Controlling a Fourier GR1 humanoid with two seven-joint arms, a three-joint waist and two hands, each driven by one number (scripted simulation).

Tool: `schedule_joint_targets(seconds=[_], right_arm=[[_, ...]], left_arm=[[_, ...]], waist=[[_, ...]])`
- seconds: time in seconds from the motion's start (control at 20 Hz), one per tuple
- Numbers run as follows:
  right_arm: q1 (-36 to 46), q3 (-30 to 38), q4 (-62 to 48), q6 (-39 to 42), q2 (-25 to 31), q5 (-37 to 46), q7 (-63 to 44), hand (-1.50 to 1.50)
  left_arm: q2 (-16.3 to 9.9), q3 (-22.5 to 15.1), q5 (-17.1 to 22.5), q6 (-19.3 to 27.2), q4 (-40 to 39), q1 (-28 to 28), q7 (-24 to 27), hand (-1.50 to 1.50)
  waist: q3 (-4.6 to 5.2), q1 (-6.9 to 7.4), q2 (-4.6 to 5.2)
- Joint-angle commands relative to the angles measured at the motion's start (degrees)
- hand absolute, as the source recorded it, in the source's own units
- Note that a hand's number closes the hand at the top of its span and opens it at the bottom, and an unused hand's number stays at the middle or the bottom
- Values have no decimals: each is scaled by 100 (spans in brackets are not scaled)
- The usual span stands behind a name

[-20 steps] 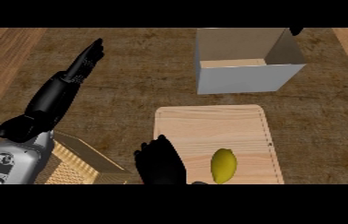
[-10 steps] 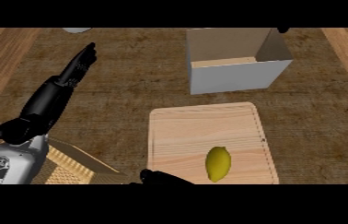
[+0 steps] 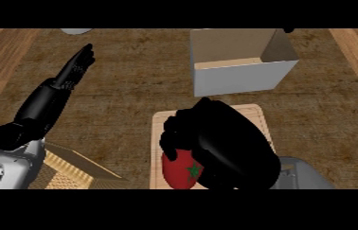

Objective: Pick the tomato from the cutting board and place it in the cardboard box

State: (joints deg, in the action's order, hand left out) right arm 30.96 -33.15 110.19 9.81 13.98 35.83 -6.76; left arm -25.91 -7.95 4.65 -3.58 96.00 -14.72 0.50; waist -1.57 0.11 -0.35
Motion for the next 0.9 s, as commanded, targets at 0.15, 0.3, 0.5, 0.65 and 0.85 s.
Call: schedule_joint_targets(seconds=[0.15, 0.3, 0.5, 0.65, 0.85], right_arm=[[869, 1524, -1071, 267, -130, -695, -252, 150], [1241, 2096, -1875, 295, 148, -846, 174, 150], [1979, 2074, -2987, 535, 577, -400, 605, 150], [1908, 1727, -3659, 693, 708, -90, 875, 150], [2260, 1574, -4593, 1417, 968, -94, 1216, 150]], left_arm=[[168, -129, -210, 52, -431, 196, 11, 0], [155, -112, -229, 5, -500, 254, 266, 0], [110, -52, -106, -100, -410, 36, 81, 0], [299, -277, -254, 10, -609, 4, 110, 0], [263, -208, -190, -2, -477, -54, 19, 0]], waist=[[161, 58, 77], [162, 108, 100], [166, 185, 116], [167, 174, 157], [165, 252, 162]])
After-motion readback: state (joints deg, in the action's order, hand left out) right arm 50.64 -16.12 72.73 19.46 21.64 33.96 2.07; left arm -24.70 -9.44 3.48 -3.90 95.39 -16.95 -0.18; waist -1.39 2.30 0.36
